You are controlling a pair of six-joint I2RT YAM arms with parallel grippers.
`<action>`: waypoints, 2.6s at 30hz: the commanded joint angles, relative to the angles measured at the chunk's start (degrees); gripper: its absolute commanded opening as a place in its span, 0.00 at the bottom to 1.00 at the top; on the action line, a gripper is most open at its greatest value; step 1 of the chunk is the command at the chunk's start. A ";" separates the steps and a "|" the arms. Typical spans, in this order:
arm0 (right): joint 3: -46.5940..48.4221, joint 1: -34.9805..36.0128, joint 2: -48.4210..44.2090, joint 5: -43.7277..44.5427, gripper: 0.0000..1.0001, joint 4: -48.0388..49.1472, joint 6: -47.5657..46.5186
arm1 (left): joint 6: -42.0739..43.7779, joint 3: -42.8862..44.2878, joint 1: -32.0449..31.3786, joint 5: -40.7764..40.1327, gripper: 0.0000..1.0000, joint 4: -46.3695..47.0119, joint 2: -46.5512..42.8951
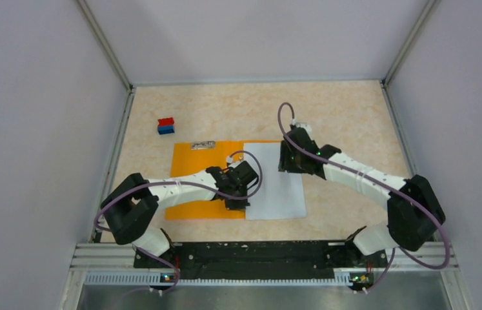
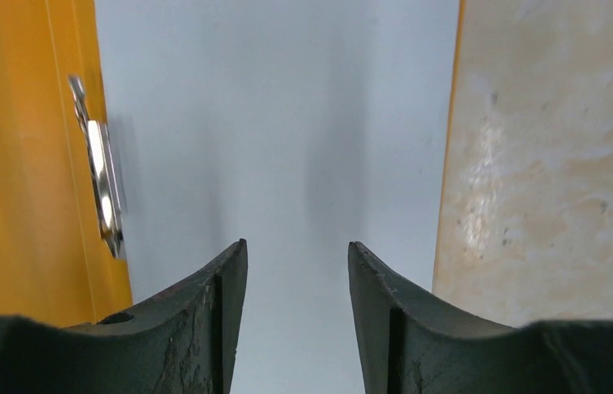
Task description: Put the files into the folder
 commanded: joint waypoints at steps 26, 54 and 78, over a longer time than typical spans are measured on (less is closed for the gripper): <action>-21.21 28.43 -10.98 -2.75 0.34 4.70 26.28 | 18.72 49.96 20.76 8.47 0.07 3.90 30.99; -19.25 28.50 -4.64 -2.85 0.31 4.28 25.93 | 16.48 53.80 22.35 6.39 0.00 8.24 42.29; -14.83 28.44 -0.95 2.14 0.31 2.39 25.02 | 16.18 49.13 22.41 7.67 0.00 8.90 40.03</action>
